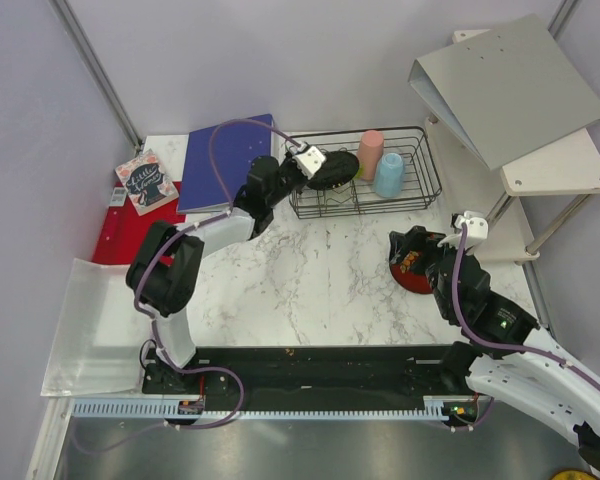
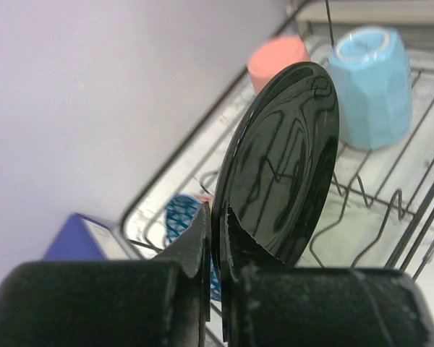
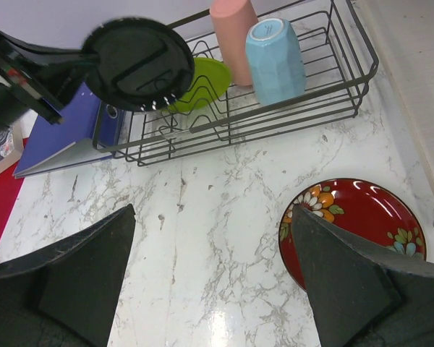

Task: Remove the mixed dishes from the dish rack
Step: Pick up the plate from the dish rack, then place the plate at the center of the board.

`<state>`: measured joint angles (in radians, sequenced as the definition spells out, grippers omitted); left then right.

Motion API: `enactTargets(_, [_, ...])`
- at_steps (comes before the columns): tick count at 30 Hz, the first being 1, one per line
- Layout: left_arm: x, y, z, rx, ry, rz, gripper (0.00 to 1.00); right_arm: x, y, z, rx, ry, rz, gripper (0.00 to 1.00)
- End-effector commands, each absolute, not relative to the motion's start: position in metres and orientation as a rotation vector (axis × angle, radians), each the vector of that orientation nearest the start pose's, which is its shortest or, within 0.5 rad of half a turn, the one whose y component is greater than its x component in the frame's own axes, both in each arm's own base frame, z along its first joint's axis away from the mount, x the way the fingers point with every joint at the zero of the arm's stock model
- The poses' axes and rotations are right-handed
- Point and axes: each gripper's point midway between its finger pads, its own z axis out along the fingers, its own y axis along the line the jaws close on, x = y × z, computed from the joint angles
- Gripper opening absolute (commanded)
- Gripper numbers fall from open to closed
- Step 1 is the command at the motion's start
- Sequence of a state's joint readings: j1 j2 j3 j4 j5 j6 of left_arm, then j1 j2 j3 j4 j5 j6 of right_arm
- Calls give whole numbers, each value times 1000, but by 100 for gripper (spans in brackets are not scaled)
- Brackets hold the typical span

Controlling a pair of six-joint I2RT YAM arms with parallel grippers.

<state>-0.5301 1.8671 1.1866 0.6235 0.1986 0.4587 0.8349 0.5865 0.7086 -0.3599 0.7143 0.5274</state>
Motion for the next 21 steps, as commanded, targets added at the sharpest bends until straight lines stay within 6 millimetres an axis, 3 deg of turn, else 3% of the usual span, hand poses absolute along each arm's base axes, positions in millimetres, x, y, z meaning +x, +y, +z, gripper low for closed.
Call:
enactTargets(1, [466, -291, 339, 766, 1126, -191, 2, 236, 116, 271, 243, 1730, 381, 96])
enactTargets(4, [444, -281, 376, 724, 1079, -191, 2, 236, 116, 273, 245, 1724, 389, 96])
enactTargets(6, [431, -280, 390, 696, 1073, -193, 2, 236, 115, 276, 240, 1717, 384, 96])
enactTargets(7, [418, -274, 408, 674, 1046, -198, 2, 236, 114, 277, 241, 1714, 384, 96])
enactTargets(10, [397, -273, 427, 583, 1096, -272, 2, 236, 111, 285, 253, 1691, 381, 96])
enactTargets(11, [388, -273, 434, 497, 1157, -389, 2, 236, 110, 287, 259, 1685, 379, 96])
enactTargets(12, [389, -271, 415, 464, 1297, -429, 2, 236, 108, 292, 267, 1676, 383, 96])
enactTargets(13, [386, -272, 427, 418, 1340, -487, 2, 236, 107, 295, 273, 1668, 386, 96])
enactTargets(14, [384, -278, 420, 346, 1424, -594, 2, 235, 106, 298, 274, 1661, 386, 96])
enactTargets(15, [376, -287, 400, 373, 1531, -654, 2, 234, 105, 307, 278, 1646, 396, 96])
enactTargets(16, [371, -295, 404, 370, 1548, -724, 2, 234, 104, 311, 277, 1639, 401, 96])
enactTargets(21, [332, -352, 350, 406, 1810, -1111, 2, 225, 90, 345, 306, 1573, 421, 96])
